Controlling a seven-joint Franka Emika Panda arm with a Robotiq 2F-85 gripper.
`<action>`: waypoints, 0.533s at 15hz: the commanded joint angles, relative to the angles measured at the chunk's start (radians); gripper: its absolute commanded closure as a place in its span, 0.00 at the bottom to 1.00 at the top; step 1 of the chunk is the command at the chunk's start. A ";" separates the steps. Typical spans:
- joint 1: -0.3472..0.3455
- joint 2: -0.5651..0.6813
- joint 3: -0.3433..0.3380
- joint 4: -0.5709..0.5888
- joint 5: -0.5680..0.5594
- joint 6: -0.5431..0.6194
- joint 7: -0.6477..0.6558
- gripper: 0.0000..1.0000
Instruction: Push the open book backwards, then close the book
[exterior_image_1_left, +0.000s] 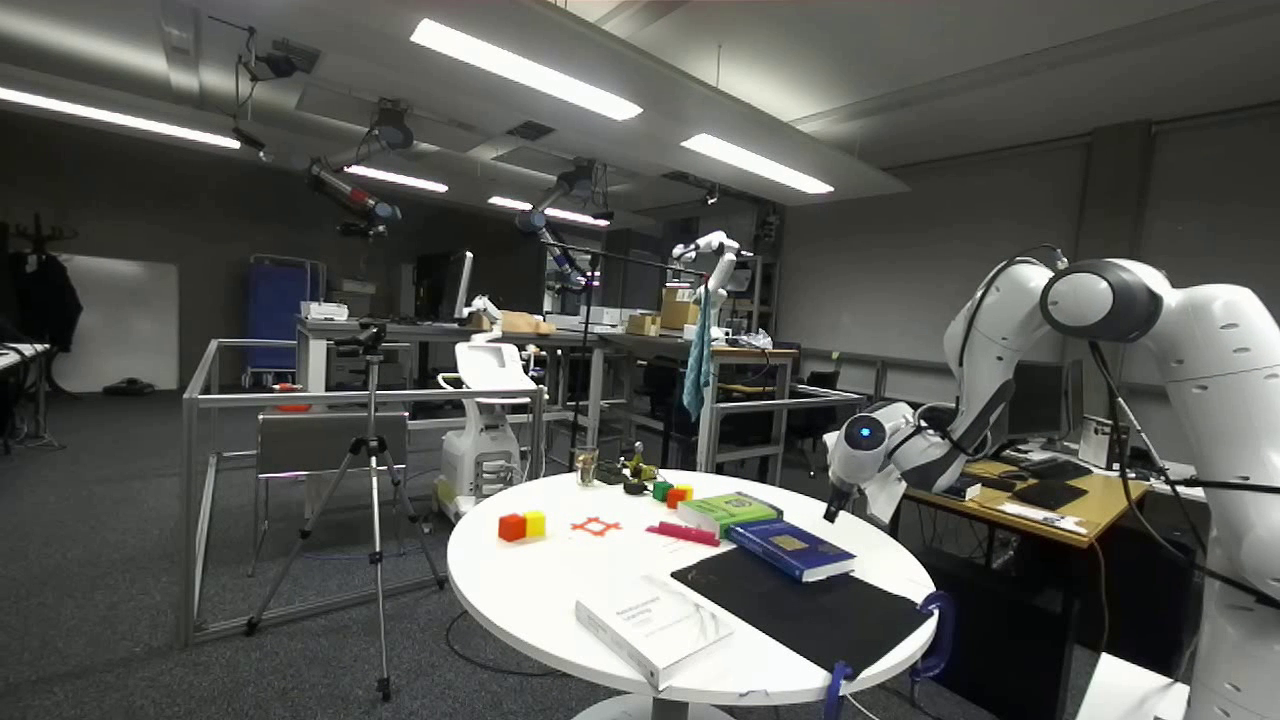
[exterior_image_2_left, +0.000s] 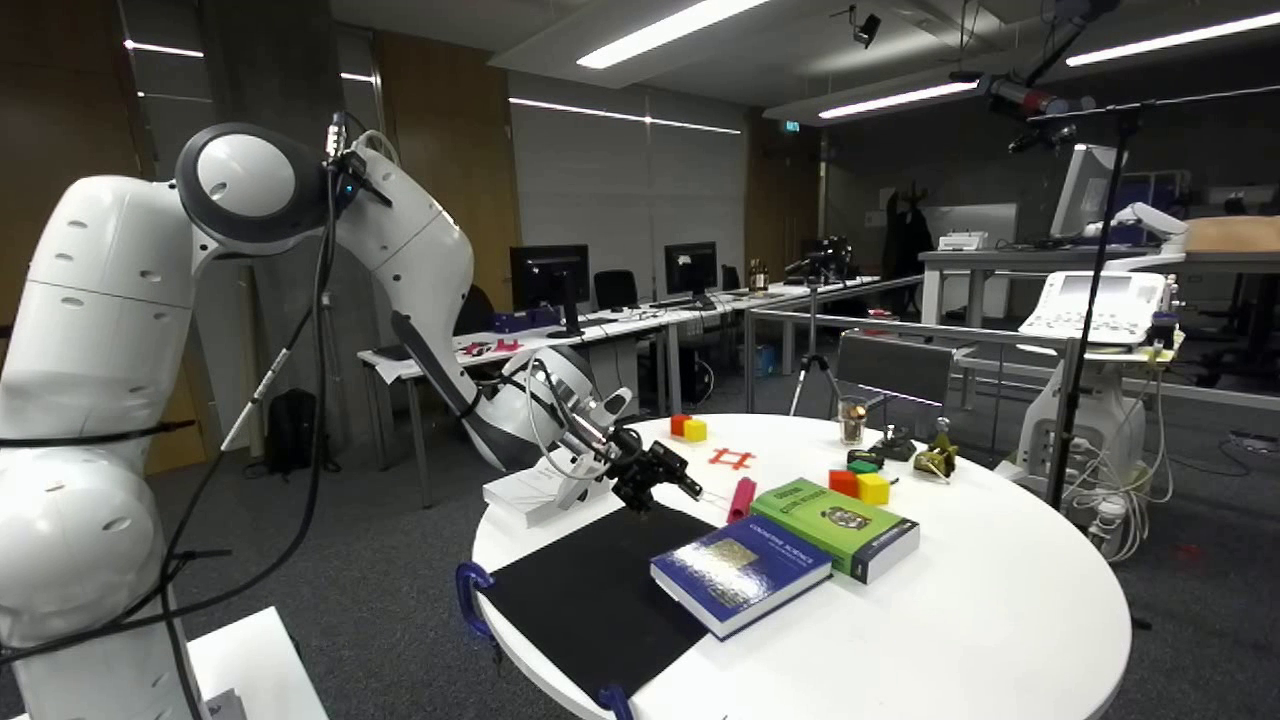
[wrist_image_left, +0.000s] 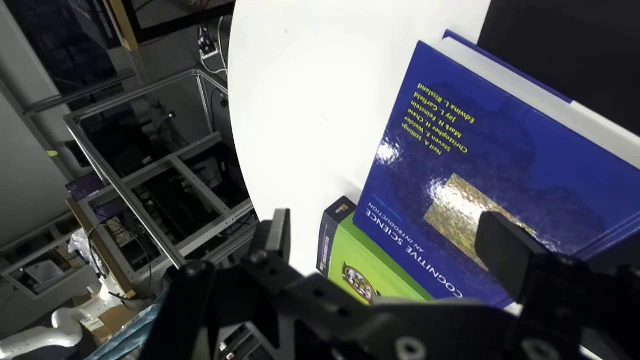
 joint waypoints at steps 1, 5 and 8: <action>-0.027 -0.076 -0.013 -0.075 0.045 0.036 -0.012 0.00; -0.059 -0.150 -0.021 -0.143 0.125 0.084 -0.074 0.00; -0.081 -0.226 -0.022 -0.199 0.206 0.100 -0.153 0.00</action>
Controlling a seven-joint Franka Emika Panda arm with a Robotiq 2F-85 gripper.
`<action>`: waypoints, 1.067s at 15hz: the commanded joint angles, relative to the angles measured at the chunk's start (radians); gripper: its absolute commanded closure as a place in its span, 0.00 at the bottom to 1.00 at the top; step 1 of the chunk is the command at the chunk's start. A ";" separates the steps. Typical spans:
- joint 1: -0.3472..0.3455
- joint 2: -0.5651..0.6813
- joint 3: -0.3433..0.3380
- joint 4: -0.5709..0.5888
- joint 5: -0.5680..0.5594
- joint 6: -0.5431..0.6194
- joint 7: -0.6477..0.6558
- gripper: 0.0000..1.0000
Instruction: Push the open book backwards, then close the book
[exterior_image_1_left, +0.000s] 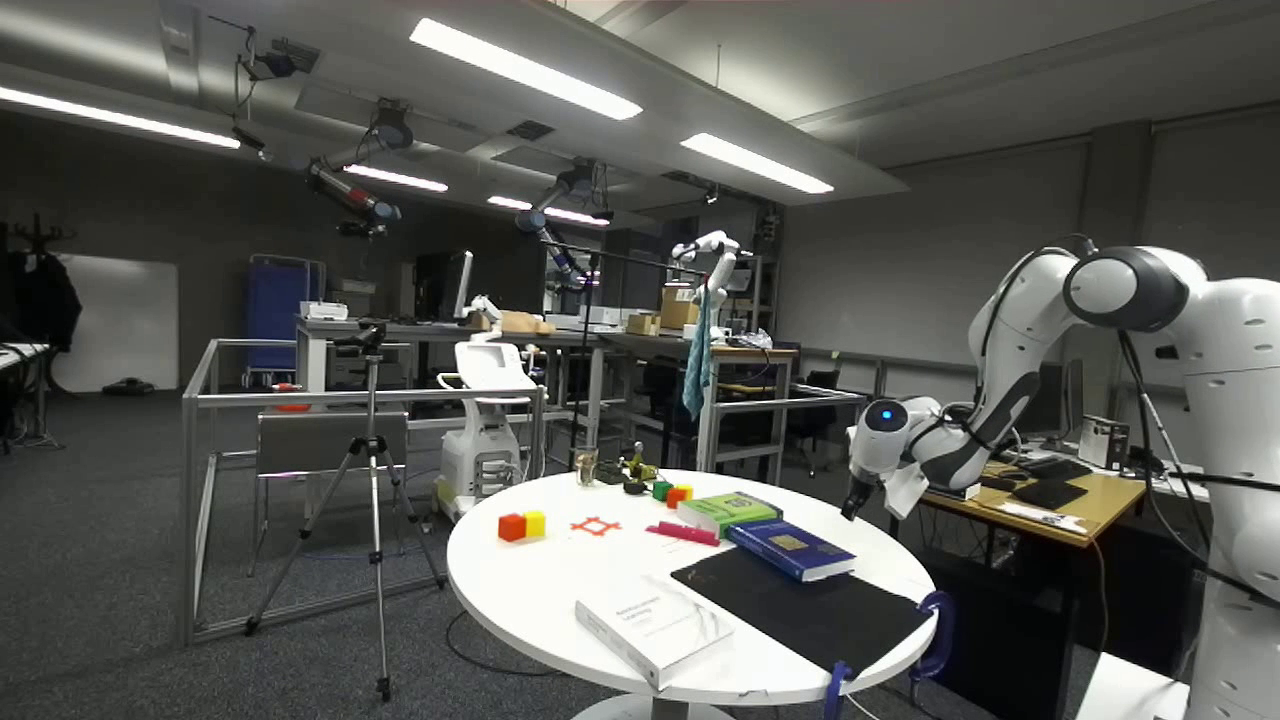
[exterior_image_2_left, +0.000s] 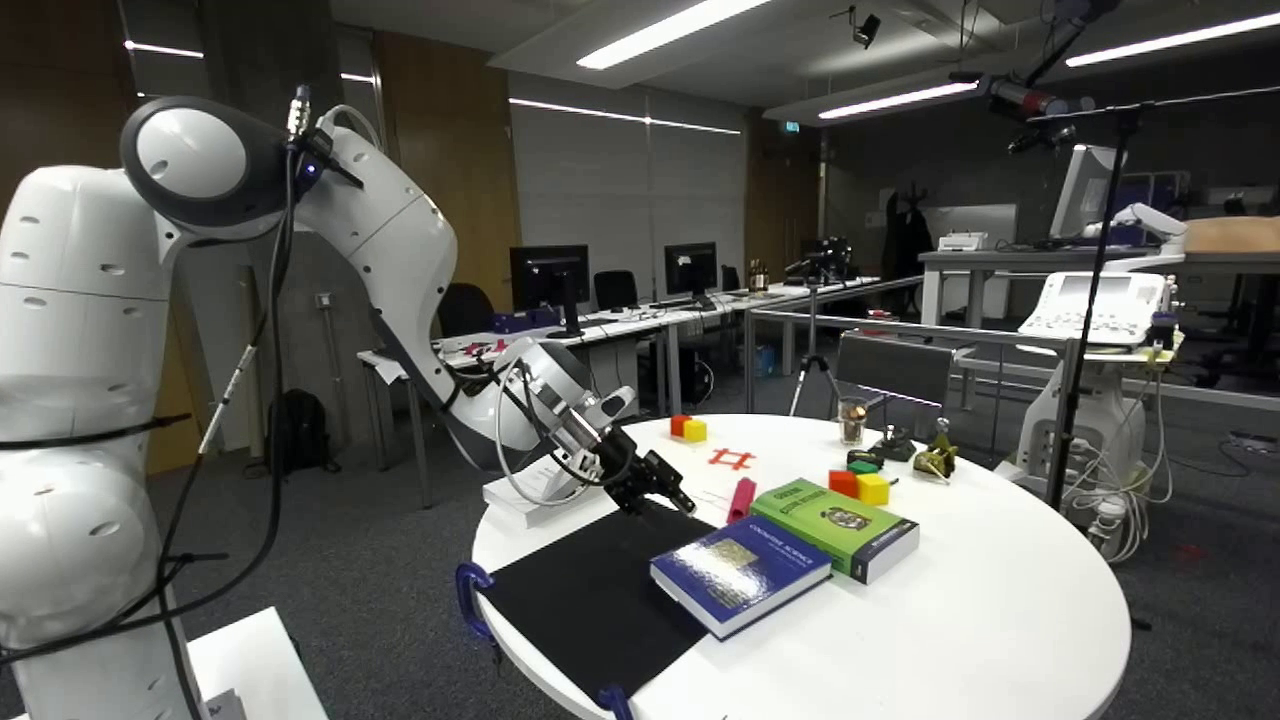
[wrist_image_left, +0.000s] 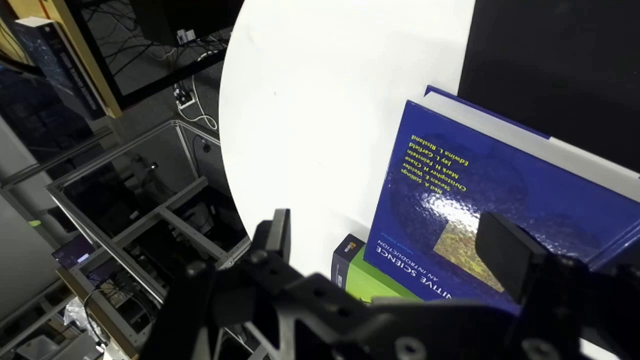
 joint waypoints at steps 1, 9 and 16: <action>-0.027 -0.157 -0.005 -0.118 0.113 0.018 -0.142 0.00; -0.109 -0.390 0.099 -0.235 0.433 -0.059 -0.440 0.00; -0.096 -0.566 0.140 -0.300 0.826 -0.153 -0.749 0.00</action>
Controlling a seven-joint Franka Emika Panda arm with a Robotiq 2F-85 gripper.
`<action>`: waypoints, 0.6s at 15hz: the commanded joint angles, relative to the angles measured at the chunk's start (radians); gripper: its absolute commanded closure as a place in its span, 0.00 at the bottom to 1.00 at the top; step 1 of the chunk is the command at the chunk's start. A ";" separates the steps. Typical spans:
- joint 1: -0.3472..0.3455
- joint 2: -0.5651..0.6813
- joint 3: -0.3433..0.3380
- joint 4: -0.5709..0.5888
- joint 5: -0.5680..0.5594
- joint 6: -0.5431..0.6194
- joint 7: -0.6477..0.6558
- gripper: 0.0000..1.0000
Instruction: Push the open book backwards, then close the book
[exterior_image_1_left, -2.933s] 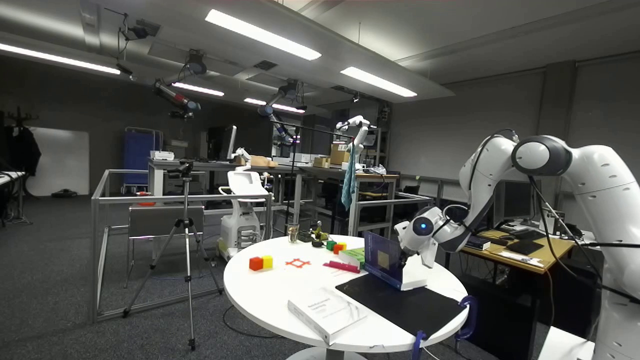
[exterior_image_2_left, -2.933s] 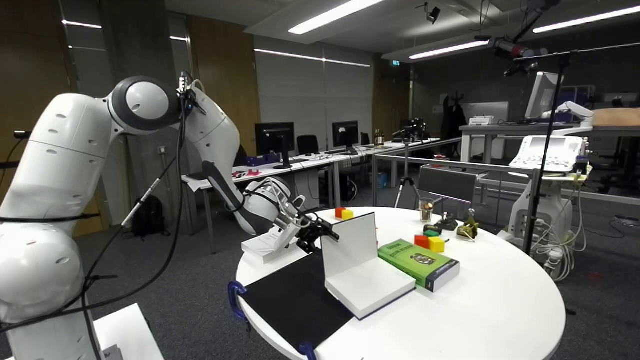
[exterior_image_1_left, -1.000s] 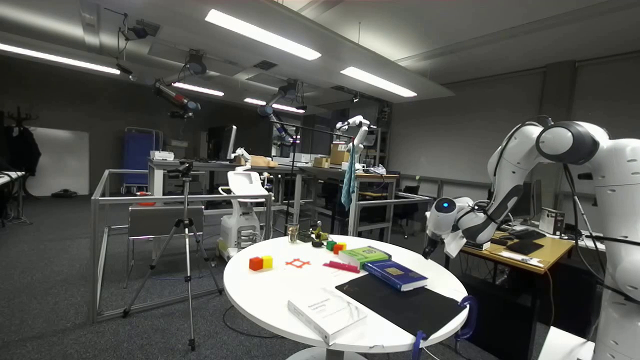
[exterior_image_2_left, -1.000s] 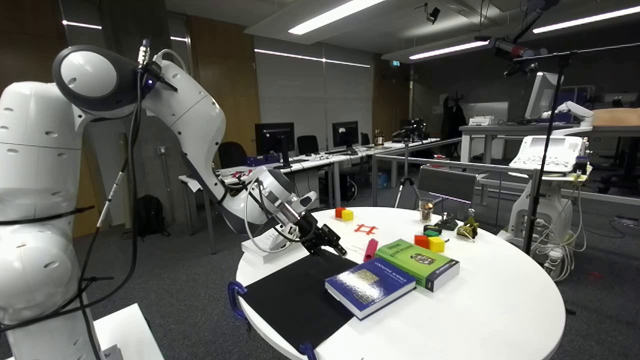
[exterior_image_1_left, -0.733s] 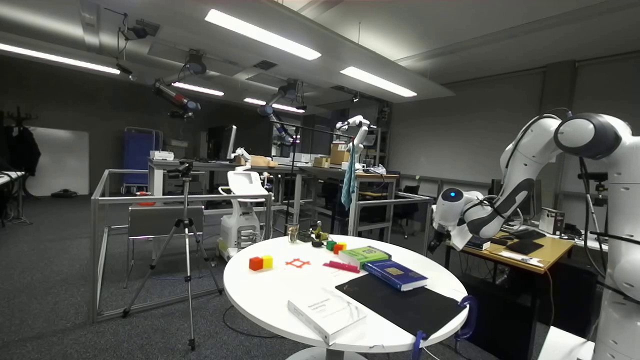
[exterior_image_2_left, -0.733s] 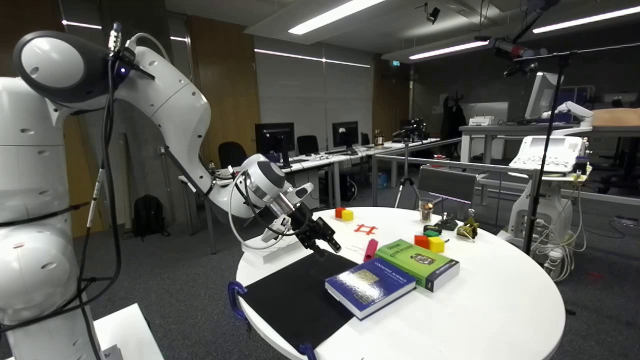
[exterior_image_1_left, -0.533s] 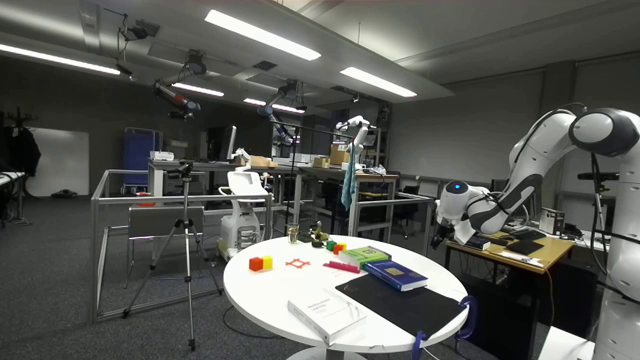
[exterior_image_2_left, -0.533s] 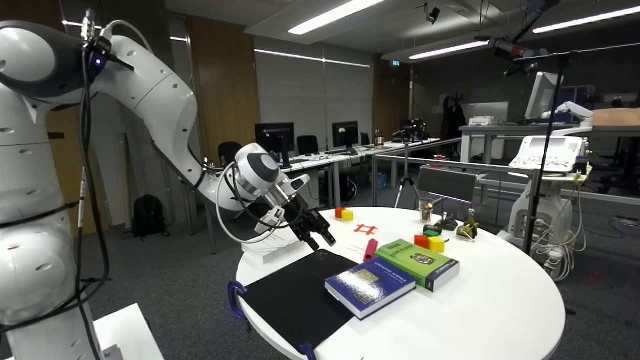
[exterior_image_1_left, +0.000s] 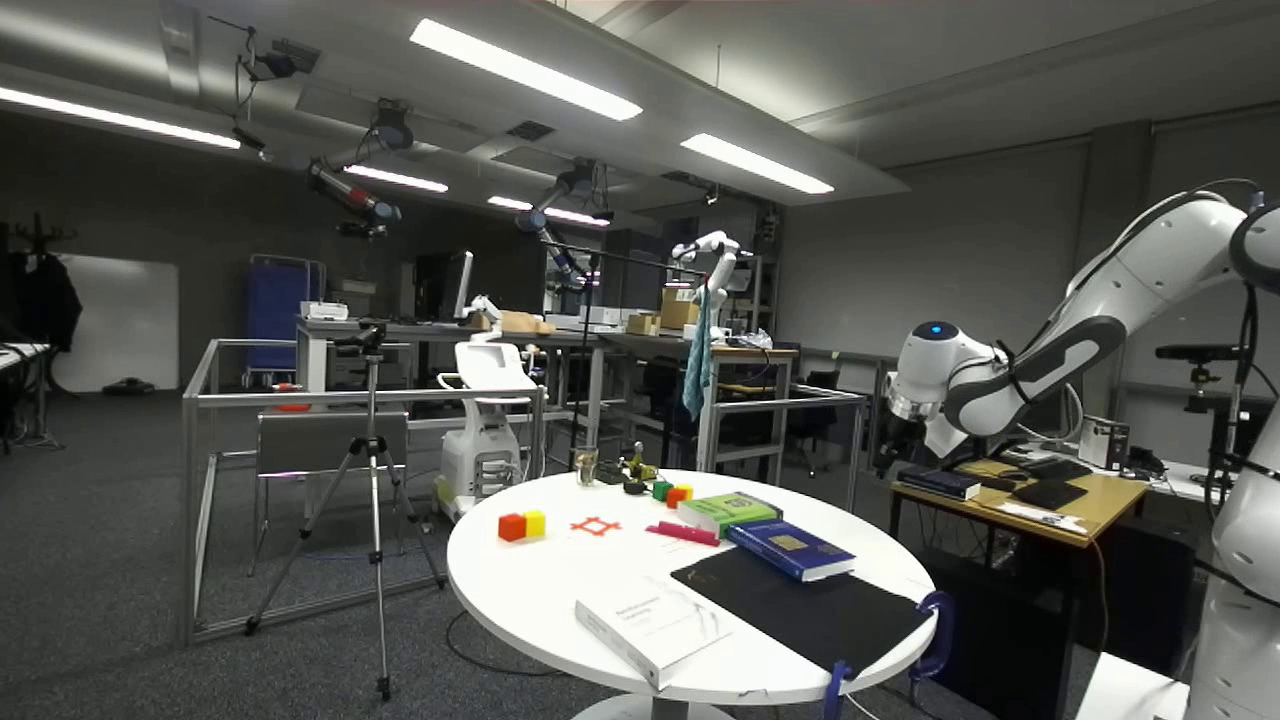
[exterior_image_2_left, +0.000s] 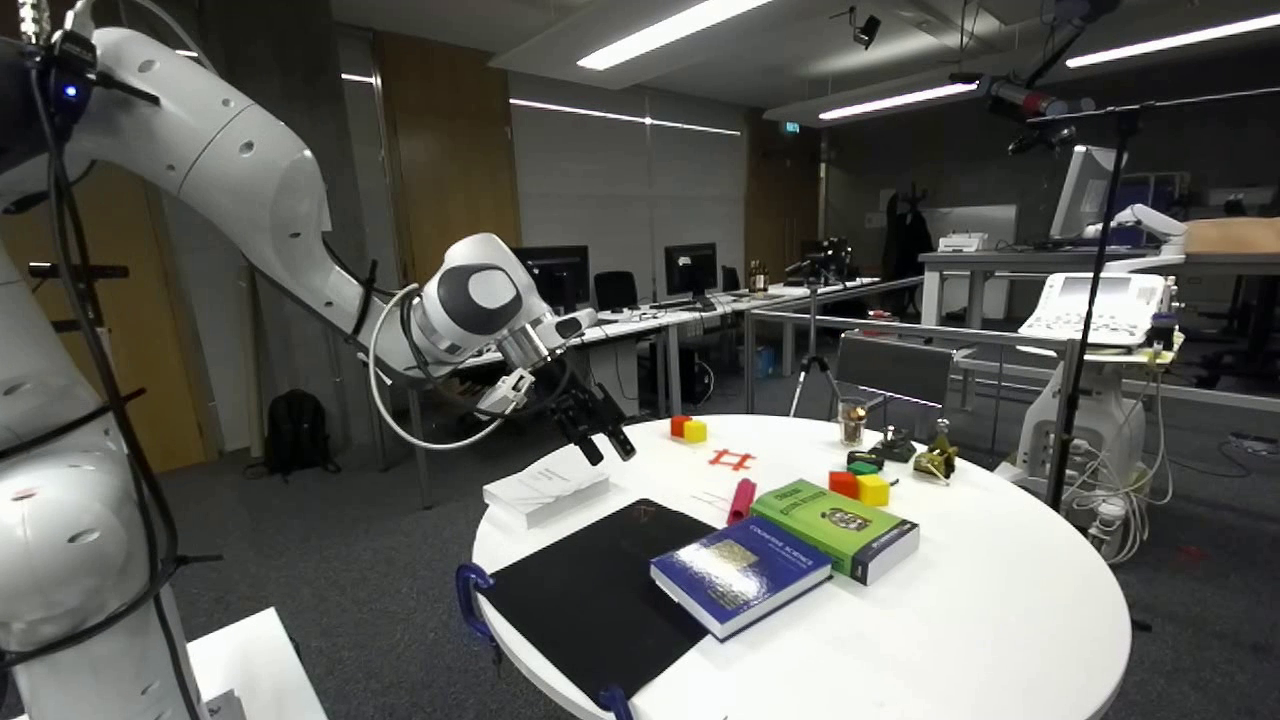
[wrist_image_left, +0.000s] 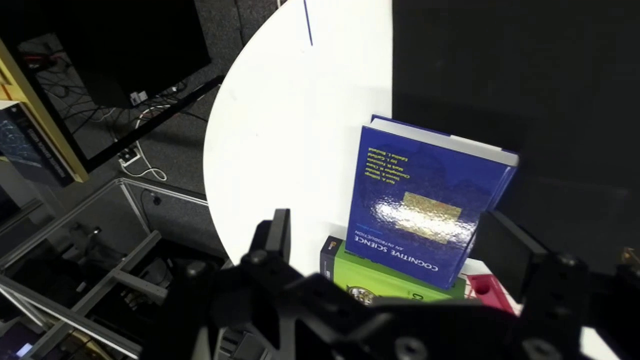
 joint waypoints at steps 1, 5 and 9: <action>-0.006 -0.123 0.029 -0.059 0.215 -0.044 -0.216 0.00; -0.017 -0.196 0.073 -0.069 0.355 -0.118 -0.360 0.00; -0.007 -0.256 0.107 -0.076 0.397 -0.203 -0.434 0.00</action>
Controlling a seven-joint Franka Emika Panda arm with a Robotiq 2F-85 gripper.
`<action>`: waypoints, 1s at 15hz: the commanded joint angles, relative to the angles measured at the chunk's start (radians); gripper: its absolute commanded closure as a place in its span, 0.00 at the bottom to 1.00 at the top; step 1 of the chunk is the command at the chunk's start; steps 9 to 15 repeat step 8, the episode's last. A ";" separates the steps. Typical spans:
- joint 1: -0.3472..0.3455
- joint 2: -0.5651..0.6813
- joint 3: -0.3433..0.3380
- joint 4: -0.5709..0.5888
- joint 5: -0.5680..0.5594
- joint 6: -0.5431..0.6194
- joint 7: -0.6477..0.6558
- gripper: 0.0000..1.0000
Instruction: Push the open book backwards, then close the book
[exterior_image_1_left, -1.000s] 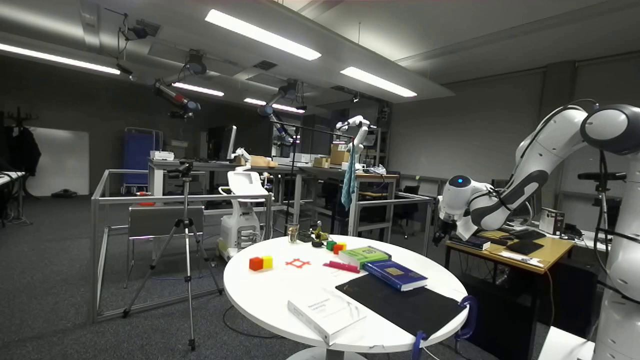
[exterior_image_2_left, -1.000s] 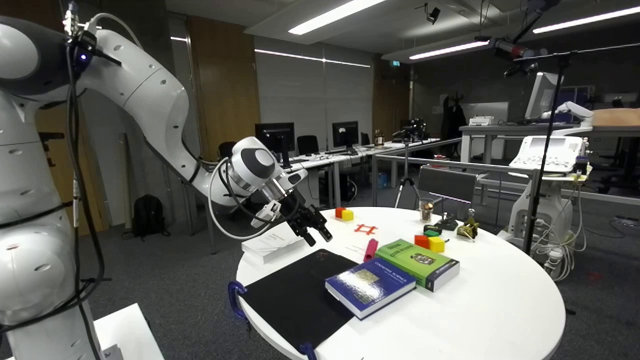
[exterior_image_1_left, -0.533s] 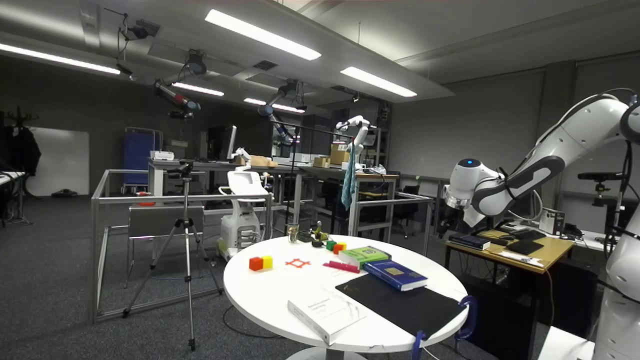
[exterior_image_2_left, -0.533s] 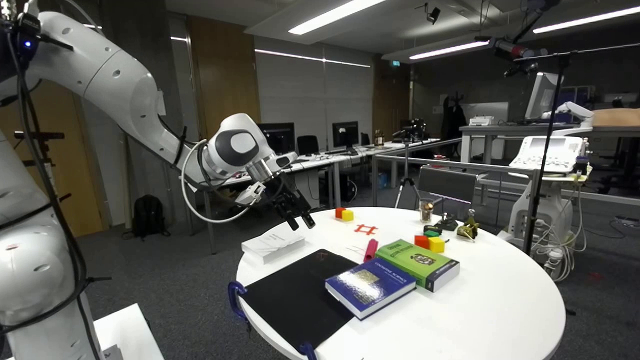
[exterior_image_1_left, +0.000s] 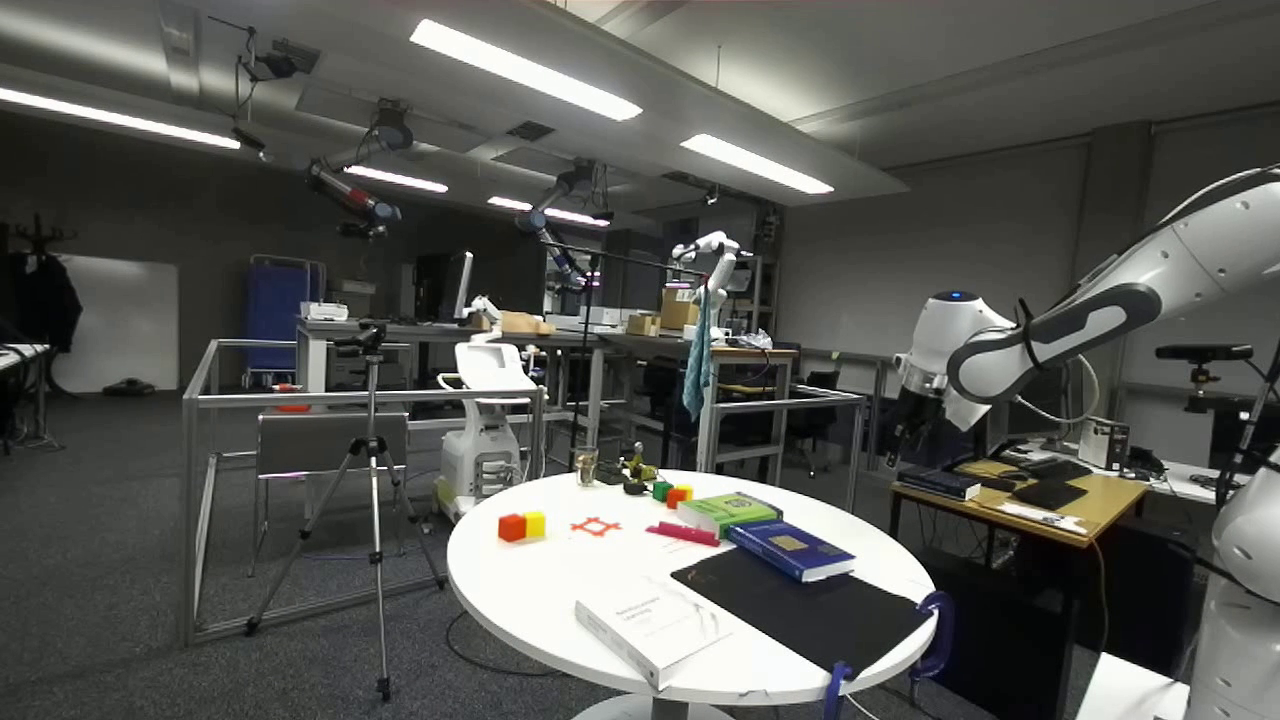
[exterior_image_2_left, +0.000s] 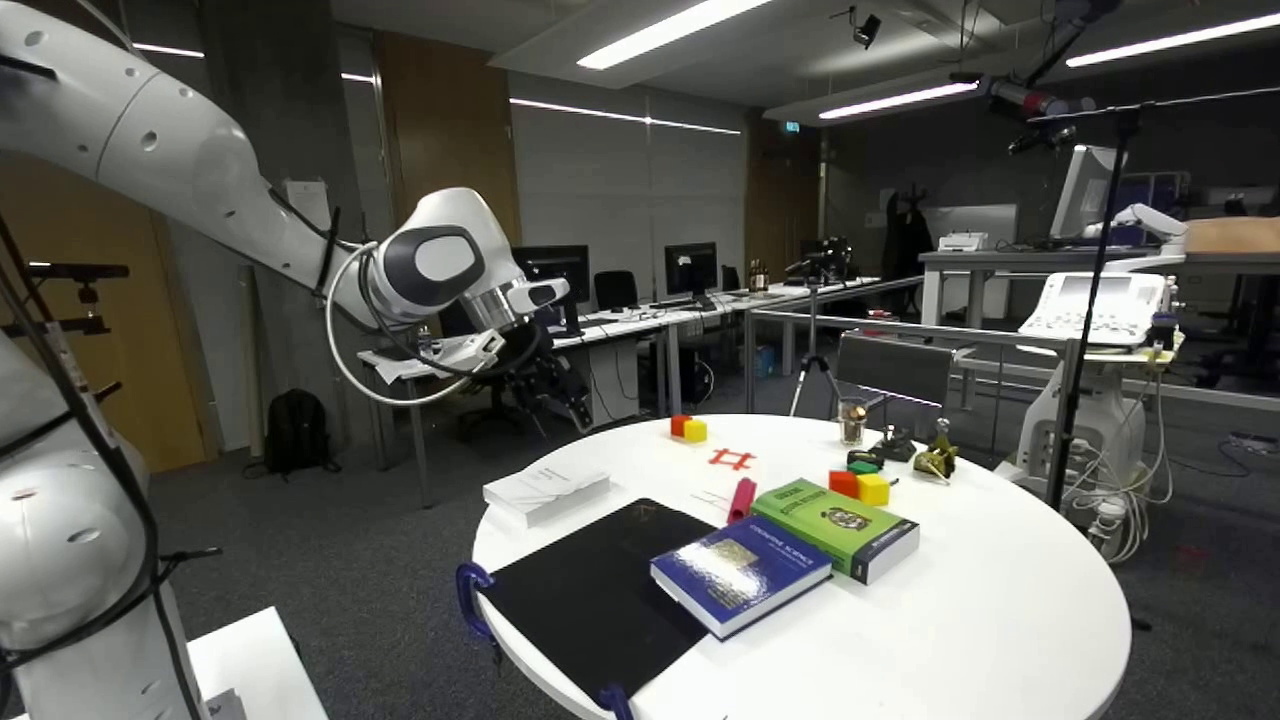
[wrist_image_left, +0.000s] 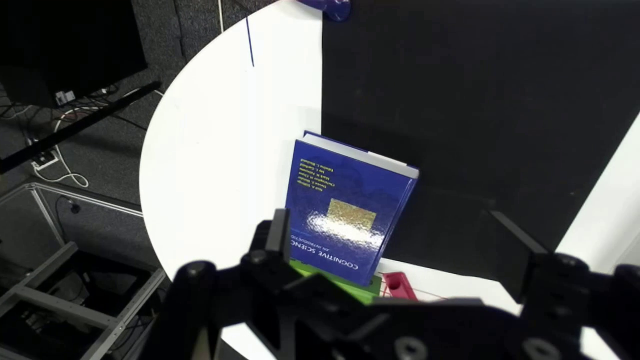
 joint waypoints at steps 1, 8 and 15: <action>-0.001 -0.092 0.038 -0.033 0.055 -0.075 -0.098 0.00; -0.016 -0.085 0.078 -0.026 0.039 -0.084 -0.062 0.00; -0.016 -0.085 0.078 -0.026 0.039 -0.084 -0.062 0.00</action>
